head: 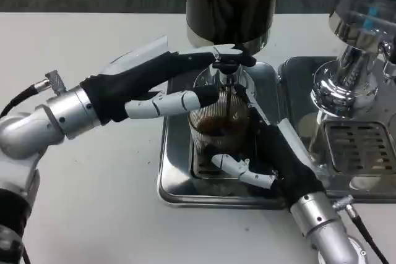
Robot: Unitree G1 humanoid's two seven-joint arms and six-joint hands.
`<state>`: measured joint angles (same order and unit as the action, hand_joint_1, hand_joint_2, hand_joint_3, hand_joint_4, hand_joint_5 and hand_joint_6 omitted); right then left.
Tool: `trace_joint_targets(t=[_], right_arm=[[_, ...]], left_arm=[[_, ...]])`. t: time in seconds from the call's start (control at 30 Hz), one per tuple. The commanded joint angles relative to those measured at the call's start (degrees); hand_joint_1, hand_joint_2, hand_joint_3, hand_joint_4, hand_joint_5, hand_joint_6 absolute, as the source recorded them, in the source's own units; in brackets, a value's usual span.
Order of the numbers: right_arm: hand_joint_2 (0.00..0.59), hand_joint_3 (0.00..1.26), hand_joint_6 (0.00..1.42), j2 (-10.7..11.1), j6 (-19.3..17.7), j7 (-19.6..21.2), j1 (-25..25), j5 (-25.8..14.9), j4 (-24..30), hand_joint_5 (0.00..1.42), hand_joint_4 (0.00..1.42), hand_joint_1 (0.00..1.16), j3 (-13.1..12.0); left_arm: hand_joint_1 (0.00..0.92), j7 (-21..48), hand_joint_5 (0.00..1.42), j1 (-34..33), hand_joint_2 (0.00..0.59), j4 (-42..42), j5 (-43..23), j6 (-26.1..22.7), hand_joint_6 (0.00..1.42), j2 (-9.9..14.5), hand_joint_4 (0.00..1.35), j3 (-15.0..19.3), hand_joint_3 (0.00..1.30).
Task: Grasp the cup under the faucet to collect the drink, then remove the cup.
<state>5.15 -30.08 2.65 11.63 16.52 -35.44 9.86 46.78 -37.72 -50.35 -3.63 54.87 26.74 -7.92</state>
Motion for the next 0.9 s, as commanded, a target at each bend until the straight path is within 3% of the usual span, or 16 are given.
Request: trace_joint_targets(t=[0.03,0.4,0.9], right_arm=[[0.217,0.00,0.11,0.06,1.79,0.91,-0.03,0.87,0.43,0.00,0.00,0.70,0.41],[0.221,0.03,0.16,-0.42,5.14,3.11,-0.92,2.96,2.67,0.08,0.09,0.72,1.46],[0.222,0.19,0.21,-1.04,6.90,4.88,-0.33,3.66,2.42,0.20,0.26,0.72,2.98]], left_arm=[[0.000,1.57,0.08,2.92,0.207,-0.31,2.28,-1.35,0.06,0.97,0.11,-1.32,0.22],[0.000,0.53,0.10,4.77,0.160,0.79,-2.07,-2.52,0.09,-0.31,0.09,1.28,0.12],[0.000,-1.34,0.18,9.08,0.138,6.81,-11.24,-6.50,0.17,-2.65,0.16,11.02,0.12]])
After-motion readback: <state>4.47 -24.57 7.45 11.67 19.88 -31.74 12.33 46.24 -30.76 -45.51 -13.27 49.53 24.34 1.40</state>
